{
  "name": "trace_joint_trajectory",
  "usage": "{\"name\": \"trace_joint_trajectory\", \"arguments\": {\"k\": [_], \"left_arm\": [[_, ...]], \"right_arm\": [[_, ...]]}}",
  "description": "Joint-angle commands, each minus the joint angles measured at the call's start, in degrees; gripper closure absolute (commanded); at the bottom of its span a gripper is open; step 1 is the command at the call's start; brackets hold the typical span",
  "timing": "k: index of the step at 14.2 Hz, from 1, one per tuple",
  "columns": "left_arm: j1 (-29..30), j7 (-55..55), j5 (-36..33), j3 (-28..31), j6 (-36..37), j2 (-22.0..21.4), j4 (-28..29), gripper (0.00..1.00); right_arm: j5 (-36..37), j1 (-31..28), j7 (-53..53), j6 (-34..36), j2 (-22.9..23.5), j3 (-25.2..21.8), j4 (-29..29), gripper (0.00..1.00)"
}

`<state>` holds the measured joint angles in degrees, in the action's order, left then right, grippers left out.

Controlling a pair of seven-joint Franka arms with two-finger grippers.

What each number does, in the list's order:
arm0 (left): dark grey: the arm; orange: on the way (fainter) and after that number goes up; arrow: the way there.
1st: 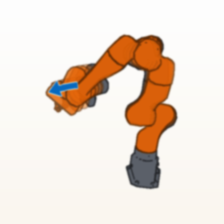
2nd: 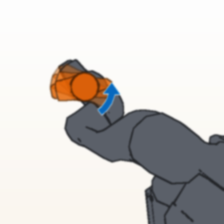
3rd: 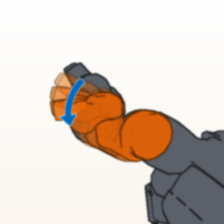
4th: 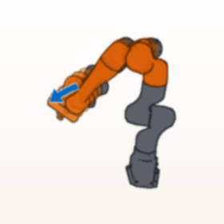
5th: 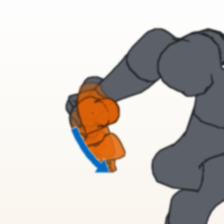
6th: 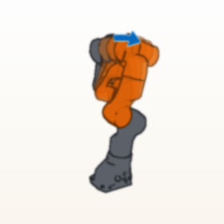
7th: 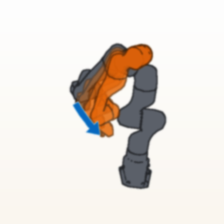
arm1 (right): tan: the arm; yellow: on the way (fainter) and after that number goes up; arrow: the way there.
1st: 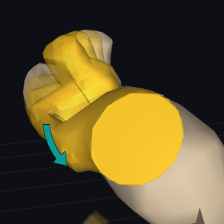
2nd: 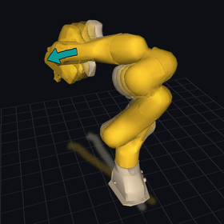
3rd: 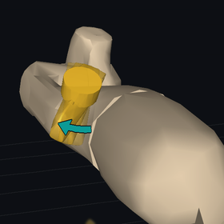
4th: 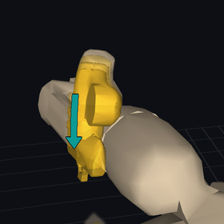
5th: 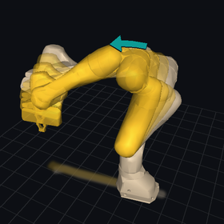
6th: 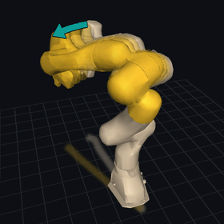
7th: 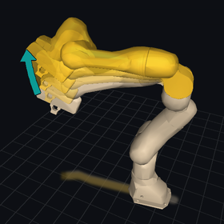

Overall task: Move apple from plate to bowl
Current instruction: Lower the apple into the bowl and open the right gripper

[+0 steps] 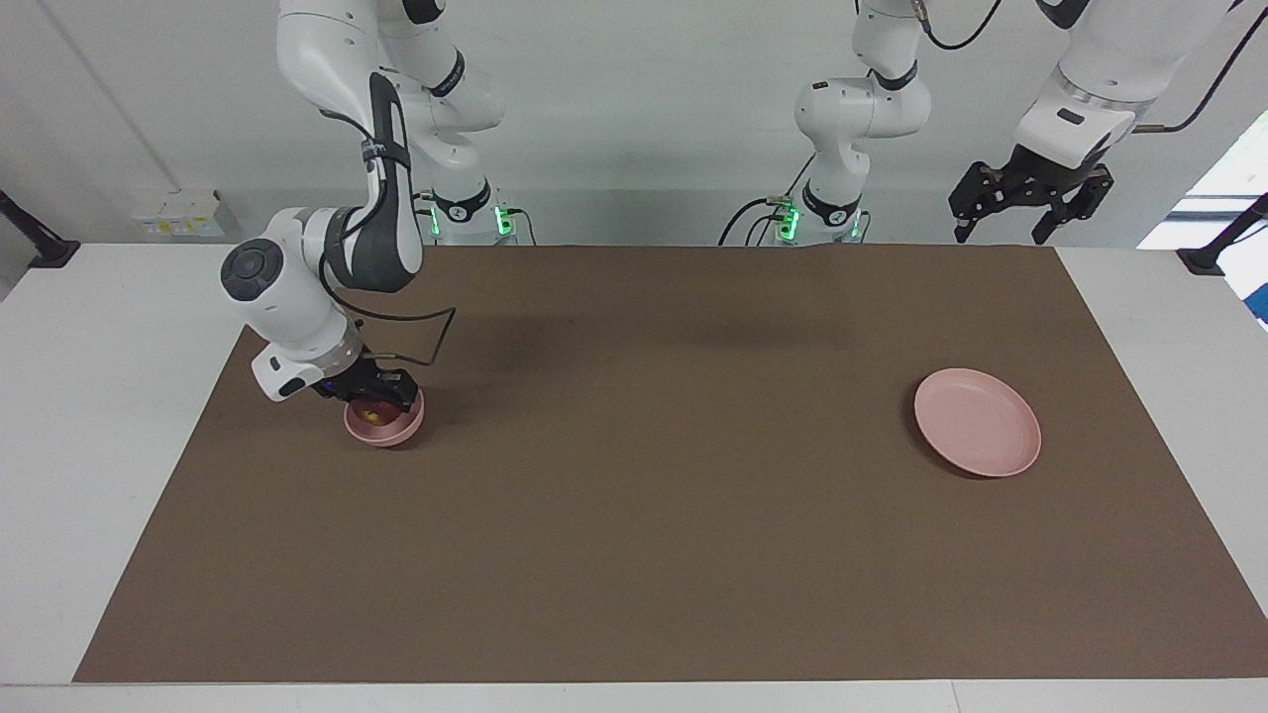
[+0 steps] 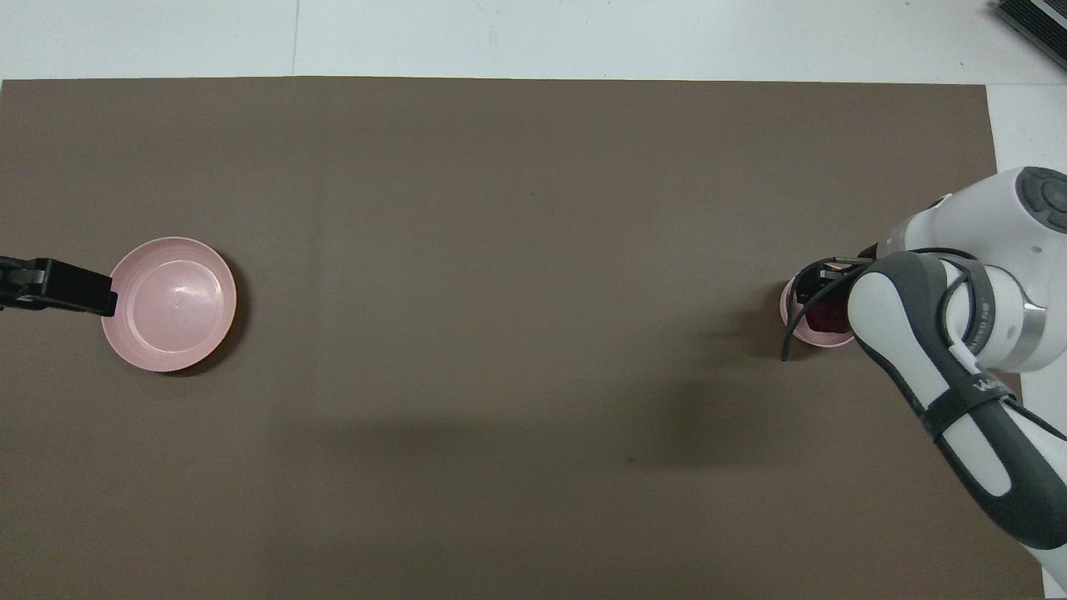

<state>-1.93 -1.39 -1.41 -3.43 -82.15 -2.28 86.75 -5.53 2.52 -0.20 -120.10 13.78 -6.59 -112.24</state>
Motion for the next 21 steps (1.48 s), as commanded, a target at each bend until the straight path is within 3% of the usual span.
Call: {"name": "trace_joint_trajectory", "arguments": {"k": [1,4,17,19,21], "left_arm": [[0.0,-0.6,-0.2,0.5,-0.9,-1.2,1.5,0.0],[0.6,0.1,2.9,1.1,-1.3,0.1,-0.2,0.0],[0.9,-0.1,2.7,1.2,-0.6,-0.4,0.3,0.0],[1.0,-0.1,2.7,1.2,-0.6,-0.4,0.3,0.0],[0.9,-0.1,2.7,1.2,-0.6,-0.4,0.3,0.0]], "right_arm": [[1.2,-1.3,-1.7,-2.2,0.5,0.7,-0.7,1.0],[1.3,-1.3,-1.7,-2.5,0.9,0.7,-0.7,1.0],[1.4,-1.4,-0.9,-3.4,2.3,0.7,-0.7,0.99],[1.4,-1.4,-0.9,-3.3,2.5,0.7,-0.6,0.87],[1.4,-1.4,-0.3,-3.3,2.5,0.7,-0.6,0.61]]}}
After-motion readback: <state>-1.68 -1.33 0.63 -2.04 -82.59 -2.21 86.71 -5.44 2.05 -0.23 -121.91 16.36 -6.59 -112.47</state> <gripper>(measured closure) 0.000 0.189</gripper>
